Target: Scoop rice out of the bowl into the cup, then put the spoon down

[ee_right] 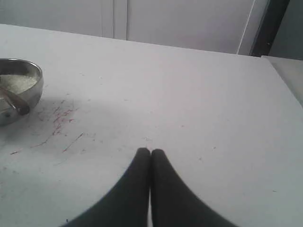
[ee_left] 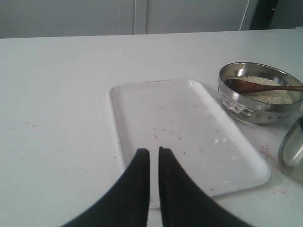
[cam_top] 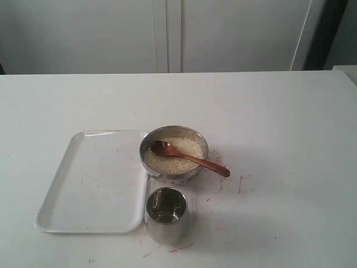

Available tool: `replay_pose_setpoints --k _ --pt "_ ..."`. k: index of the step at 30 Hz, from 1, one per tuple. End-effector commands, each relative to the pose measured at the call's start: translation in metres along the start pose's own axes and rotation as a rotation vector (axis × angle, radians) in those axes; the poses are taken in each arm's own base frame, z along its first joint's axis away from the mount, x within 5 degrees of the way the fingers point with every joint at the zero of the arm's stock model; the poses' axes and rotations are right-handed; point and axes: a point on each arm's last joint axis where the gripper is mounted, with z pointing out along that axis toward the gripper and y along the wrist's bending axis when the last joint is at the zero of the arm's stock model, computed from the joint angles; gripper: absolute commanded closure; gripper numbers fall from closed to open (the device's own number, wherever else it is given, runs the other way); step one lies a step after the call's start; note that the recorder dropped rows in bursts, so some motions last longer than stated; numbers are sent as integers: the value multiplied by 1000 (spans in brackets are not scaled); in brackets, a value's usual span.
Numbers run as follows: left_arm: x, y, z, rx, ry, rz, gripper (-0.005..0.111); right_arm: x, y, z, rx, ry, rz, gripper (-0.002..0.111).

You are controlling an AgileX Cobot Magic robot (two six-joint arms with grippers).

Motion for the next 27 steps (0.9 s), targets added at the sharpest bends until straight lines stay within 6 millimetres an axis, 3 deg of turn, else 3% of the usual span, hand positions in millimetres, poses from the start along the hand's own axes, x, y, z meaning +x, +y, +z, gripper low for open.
replay_pose_setpoints --k 1,11,16,27 --pt "-2 -1 0 6 -8 -7 92 -7 -3 0 35 -99 6 108" --pt "-2 -1 0 6 -8 -7 92 -27 -9 -5 44 -336 381 108" --pt "-2 -1 0 6 -8 -7 92 -33 -12 -7 58 -410 393 108" --pt "-2 -1 0 6 -8 -7 92 -32 -12 -7 57 -403 393 108"
